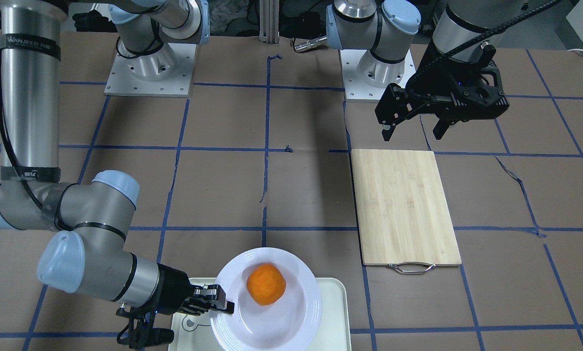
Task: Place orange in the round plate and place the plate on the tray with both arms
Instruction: 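Slide the plate with the right gripper onto the bear-printed tray, then open the right gripper and release the plate rim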
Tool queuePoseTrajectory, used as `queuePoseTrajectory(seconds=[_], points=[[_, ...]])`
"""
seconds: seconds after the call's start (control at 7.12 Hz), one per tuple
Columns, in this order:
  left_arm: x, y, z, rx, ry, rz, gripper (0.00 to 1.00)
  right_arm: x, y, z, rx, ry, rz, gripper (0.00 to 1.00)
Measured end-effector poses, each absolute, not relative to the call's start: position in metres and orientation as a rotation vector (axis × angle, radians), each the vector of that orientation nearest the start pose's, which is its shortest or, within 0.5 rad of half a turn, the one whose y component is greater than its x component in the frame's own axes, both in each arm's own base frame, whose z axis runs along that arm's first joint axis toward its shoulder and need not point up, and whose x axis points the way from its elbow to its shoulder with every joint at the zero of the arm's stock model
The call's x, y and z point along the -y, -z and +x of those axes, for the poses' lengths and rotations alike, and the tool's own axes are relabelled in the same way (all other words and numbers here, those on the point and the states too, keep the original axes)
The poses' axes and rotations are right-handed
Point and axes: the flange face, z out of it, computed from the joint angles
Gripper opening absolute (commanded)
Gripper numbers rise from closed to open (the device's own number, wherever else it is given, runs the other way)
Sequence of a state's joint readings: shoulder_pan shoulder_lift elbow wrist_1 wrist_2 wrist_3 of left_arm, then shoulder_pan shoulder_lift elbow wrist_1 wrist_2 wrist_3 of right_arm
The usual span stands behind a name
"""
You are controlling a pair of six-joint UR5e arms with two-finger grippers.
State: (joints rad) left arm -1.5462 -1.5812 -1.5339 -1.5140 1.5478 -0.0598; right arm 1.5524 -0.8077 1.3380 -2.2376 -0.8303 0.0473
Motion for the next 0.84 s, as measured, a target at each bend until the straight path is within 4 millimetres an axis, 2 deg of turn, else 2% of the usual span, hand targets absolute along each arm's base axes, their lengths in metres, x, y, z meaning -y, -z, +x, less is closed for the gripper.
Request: queuePoseTrajectory(seconds=[0.28, 0.56, 0.84], points=[[0.507, -0.507, -0.123, -3.161, 0.132, -0.132, 1.0, 0.764, -0.195, 0.183, -2.417, 0.148, 0.032, 0.0], [0.507, -0.507, -0.123, -3.161, 0.133, -0.132, 1.0, 0.77, -0.183, 0.181, -2.417, 0.138, 0.043, 0.0], [0.507, -0.507, -0.123, -3.161, 0.133, -0.132, 1.0, 0.77, -0.174, 0.18, -2.417, 0.125, 0.049, 0.8]])
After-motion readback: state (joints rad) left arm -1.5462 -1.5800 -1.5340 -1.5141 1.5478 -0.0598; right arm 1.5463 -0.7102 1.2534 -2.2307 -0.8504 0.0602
